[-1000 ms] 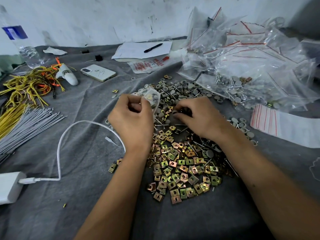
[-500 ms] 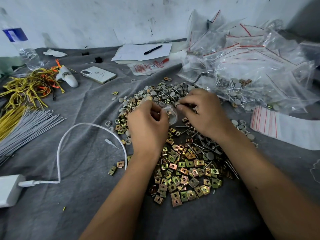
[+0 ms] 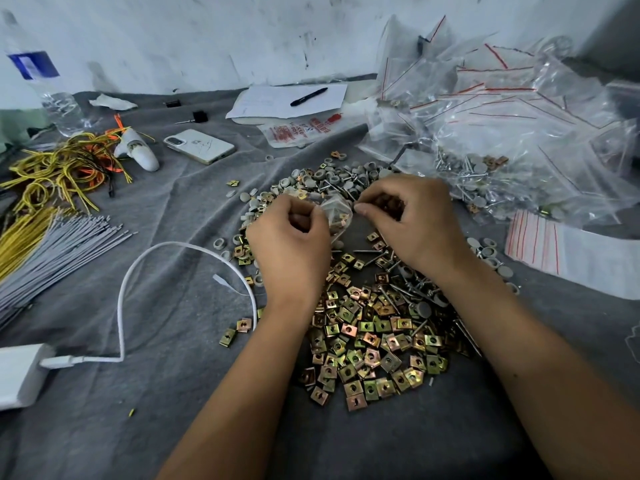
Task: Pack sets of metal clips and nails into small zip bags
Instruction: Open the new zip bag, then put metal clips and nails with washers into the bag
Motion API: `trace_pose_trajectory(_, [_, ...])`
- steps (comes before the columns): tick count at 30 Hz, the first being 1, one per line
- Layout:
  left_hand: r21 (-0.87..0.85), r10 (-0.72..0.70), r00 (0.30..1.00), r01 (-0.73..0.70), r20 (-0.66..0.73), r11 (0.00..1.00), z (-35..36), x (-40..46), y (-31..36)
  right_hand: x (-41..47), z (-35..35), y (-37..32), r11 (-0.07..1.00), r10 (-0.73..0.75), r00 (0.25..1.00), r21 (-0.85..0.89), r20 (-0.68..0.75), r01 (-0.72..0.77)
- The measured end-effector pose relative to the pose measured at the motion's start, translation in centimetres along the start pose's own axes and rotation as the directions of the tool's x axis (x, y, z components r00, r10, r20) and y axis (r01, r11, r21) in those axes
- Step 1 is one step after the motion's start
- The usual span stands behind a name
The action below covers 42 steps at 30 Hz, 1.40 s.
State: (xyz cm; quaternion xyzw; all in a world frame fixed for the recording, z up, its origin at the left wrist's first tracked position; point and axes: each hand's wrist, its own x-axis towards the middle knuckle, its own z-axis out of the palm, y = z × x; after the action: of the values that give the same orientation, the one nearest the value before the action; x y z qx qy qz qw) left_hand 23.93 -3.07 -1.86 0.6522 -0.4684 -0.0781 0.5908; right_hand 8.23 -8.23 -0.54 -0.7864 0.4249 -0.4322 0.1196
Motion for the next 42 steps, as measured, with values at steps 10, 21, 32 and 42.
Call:
trace_pose_trajectory(10, [-0.073,-0.071,0.996,0.067,-0.053,0.995,-0.4,0.2,0.3,-0.4,1.6,-0.1,0.976,-0.037,0.896,-0.175,0.443,0.127])
trace_pose_trajectory(21, [-0.064,-0.074,0.997,0.073,-0.015,0.995,-0.1,0.3,-0.2,-0.2,1.1,0.1,0.997,0.023,0.936,-0.083,0.352,0.007])
trace_pose_trajectory(32, [0.061,0.144,0.988,-0.148,0.061,0.987,0.2,-0.2,-0.4,-0.1,0.7,-0.5,0.987,-0.161,0.983,0.024,0.089,0.159])
trace_pose_trajectory(42, [0.054,0.216,0.976,-0.217,0.025,0.975,0.3,-0.2,-0.6,-0.4,0.6,0.0,0.996,-0.091,0.954,0.037,0.286,0.084])
